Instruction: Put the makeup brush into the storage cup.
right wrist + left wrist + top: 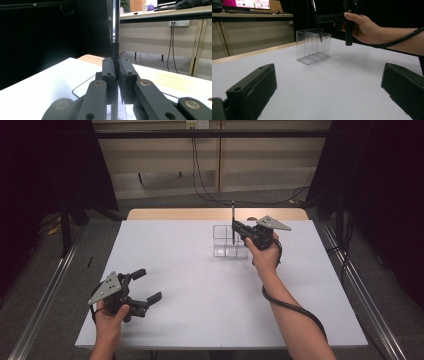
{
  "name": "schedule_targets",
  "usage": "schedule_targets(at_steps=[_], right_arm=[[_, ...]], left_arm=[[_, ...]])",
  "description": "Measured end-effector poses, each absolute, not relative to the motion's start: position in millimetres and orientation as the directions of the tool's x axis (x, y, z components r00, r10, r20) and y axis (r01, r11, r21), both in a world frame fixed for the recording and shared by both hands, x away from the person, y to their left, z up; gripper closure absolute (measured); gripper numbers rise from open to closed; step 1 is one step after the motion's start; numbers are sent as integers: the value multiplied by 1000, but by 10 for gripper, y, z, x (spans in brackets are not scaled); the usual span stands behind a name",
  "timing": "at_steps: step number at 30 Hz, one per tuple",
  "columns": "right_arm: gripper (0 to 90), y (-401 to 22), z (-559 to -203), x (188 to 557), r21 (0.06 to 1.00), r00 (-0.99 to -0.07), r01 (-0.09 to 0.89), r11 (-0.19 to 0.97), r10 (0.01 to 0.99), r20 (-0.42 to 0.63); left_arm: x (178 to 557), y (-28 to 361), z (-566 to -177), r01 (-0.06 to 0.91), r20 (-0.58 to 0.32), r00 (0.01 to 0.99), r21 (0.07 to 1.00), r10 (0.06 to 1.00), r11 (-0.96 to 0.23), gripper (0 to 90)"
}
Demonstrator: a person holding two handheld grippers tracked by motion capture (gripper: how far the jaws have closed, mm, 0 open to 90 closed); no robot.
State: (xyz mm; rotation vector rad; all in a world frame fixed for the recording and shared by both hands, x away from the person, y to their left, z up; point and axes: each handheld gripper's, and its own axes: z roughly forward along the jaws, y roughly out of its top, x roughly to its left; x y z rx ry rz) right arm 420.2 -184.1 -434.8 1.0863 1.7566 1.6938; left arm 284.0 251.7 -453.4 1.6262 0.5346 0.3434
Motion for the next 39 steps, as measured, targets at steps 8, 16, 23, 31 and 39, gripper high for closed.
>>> schedule_targets(at_steps=[8, 16, 23, 31, 39], right_arm=[[845, -1830, -4373, 4183, 972, -584, 228, -58, 790, 184], [845, -1832, -4389, 4162, 969, -587, 240, -53, 787, 188], [845, -1843, -4399, 4152, 969, -586, 245, -43, 789, 183], [837, -1847, -4394, 4151, 966, -590, 254, -40, 785, 188], [559, -1819, -4381, 4127, 959, -601, 281, -21, 776, 193]], left_arm=[[2840, 2516, -4535, 142, -86, 843, 988, 530, -67, 0], [2848, 2507, -4539, 141, -84, 845, 988, 528, -69, 0], [2847, 2502, -4541, 142, -86, 845, 988, 527, -67, 0], [2847, 2500, -4541, 144, -87, 845, 987, 527, -68, 0], [2848, 2503, -4540, 142, -85, 845, 987, 528, -69, 0]])
